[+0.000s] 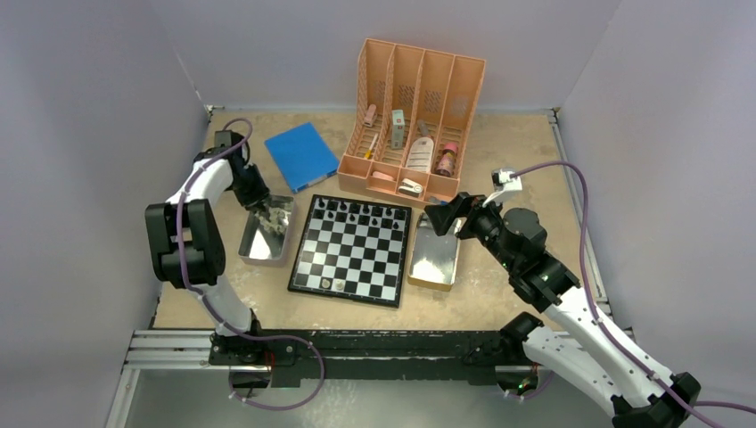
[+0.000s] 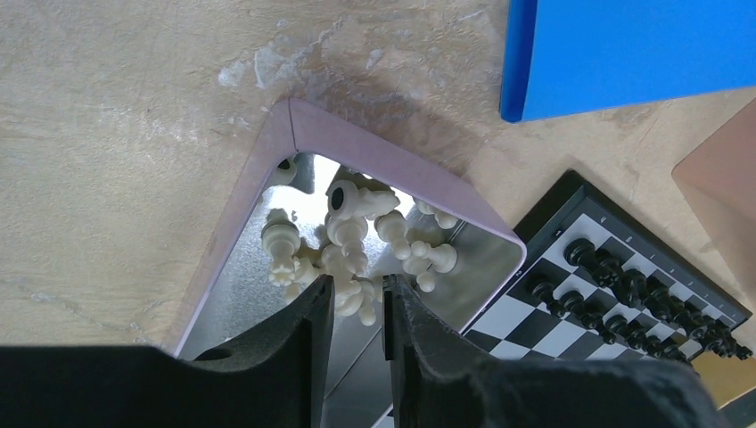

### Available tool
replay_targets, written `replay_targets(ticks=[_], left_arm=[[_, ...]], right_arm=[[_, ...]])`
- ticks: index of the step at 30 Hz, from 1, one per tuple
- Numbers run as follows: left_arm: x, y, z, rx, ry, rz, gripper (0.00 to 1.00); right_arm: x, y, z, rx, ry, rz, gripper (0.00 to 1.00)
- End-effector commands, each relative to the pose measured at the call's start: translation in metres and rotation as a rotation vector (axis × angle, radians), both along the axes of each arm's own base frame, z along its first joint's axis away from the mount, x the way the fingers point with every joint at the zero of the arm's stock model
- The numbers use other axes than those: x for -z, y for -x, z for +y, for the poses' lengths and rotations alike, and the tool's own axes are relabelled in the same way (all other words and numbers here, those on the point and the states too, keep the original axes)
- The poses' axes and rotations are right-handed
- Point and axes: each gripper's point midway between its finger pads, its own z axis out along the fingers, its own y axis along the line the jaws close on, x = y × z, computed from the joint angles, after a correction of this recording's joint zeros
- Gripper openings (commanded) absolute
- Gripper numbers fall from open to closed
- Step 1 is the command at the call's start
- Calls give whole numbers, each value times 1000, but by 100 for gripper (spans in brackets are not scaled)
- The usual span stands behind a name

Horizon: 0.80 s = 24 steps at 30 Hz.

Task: Set up the chess pieces on the board
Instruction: Pick up the chess piece from the storage box.

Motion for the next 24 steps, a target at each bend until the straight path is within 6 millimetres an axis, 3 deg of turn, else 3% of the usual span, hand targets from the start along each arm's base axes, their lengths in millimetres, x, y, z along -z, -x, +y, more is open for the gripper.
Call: replay_targets(ticks=[1,9,18,24], left_arm=[[-8,-12,2,24,4,-39,26],[6,-9,-2,35,25,-2,24],[8,-8,-2,45,27,-1,15],[12,-9,-1,43,20,12,15]], right_arm=[[-19,1,3,-22,-29,-60,98],[-18,1,4,-23,-34,-62,98],[-18,2,3,-24,-34,-61,98],[-17,4,2,-22,-38,-59,98]])
